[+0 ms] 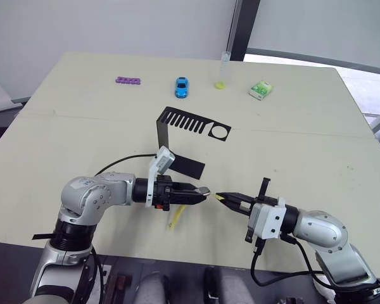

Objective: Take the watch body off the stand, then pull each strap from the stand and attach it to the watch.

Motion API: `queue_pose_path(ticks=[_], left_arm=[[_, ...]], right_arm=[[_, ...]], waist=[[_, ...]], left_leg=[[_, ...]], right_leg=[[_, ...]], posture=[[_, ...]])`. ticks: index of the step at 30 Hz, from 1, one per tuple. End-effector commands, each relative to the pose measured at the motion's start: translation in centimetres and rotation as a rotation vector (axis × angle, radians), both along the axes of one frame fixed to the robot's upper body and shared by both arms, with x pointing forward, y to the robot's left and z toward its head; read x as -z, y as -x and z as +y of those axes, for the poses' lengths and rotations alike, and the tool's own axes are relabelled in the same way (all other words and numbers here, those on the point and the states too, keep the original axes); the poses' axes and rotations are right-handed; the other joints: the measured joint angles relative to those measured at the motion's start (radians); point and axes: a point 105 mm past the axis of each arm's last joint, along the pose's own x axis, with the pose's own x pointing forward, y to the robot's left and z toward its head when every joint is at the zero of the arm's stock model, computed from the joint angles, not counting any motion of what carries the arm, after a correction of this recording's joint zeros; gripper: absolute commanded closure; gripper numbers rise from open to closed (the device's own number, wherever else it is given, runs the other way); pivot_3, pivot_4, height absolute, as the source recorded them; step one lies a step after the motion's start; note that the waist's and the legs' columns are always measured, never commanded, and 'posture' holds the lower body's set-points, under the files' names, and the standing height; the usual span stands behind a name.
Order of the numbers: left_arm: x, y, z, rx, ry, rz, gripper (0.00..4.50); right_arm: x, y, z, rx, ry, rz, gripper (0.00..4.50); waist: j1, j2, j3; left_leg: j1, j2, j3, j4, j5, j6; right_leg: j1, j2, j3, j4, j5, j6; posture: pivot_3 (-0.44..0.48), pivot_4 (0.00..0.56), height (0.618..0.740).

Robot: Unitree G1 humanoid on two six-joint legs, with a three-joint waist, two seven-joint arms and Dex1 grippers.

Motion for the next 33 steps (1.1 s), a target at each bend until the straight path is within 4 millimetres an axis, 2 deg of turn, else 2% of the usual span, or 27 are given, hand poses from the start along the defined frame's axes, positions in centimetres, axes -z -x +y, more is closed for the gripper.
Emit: queue_pose_path(ticks=[1, 33], left_arm=[[-0.47, 0.38, -0.23, 0.019, 0.008, -0.035, 2.90], [-0.40, 0.39, -0.41, 0.017, 0.007, -0.037, 2.90]], right_arm=[[-0.92, 0.45, 0.50, -0.026, -0.026, -0.041, 4.50], [-0.62, 0.20, 0.23, -0.019, -0.011, -0.030, 4.50]], waist=[[0.000, 0.000, 0.000], [0.000, 0.000, 0.000]], left_leg=[[0.000, 0.000, 0.000, 0.000, 0.000, 0.000], [0.000, 0.000, 0.000, 0.000, 0.000, 0.000]], right_leg=[[0.000, 0.000, 0.000, 0.000, 0.000, 0.000], [0.000, 0.000, 0.000, 0.000, 0.000, 0.000]], posture=[[0.000, 0.150, 0.740], [0.000, 0.150, 0.740]])
